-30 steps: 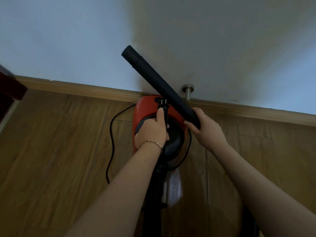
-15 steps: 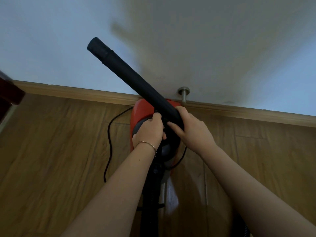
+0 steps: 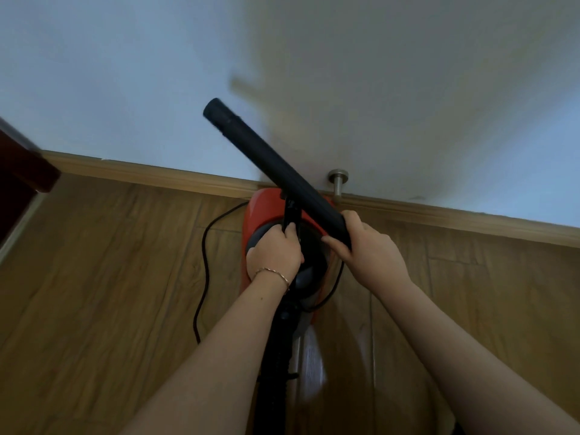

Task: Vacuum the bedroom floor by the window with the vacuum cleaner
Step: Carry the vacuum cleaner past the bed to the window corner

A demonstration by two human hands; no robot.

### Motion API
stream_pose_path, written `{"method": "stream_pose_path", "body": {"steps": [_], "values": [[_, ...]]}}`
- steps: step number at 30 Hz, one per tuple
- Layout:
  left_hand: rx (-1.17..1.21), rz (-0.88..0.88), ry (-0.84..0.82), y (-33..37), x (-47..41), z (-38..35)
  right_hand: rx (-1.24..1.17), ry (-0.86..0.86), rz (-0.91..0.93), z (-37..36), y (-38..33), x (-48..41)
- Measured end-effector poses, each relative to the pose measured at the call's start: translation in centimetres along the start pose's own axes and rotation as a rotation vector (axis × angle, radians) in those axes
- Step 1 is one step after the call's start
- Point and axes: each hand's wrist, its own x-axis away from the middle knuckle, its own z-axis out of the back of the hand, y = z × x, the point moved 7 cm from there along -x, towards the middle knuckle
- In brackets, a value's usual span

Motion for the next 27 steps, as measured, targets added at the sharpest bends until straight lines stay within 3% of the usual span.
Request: {"method": "stream_pose_path", "body": {"steps": [4,8,13,19,27], "values": [[0.052,0.061,0.021,0.0,1.4,1.3,0.056,0.042,0.023,5.6,-0.8,-0.2],[-0.013,0.047,0.02,2.4,5.5,4.2,-0.016,-0.155,-0.039,9.5,-2.4,0.4],[-0.038,0.072,0.03,4.8,10.5,8.9,-0.079,-0.222,0.034,14.7,-7.2,2.6],[-0.035,0.103,0.051,11.4,17.8,16.6,-0.229,-0.343,0.047,22.8,-13.4,5.4],[0.042,0.086,0.161,20.2,27.1,28.7,-0.266,-0.33,0.09,35.9,-21.9,8.0]]}}
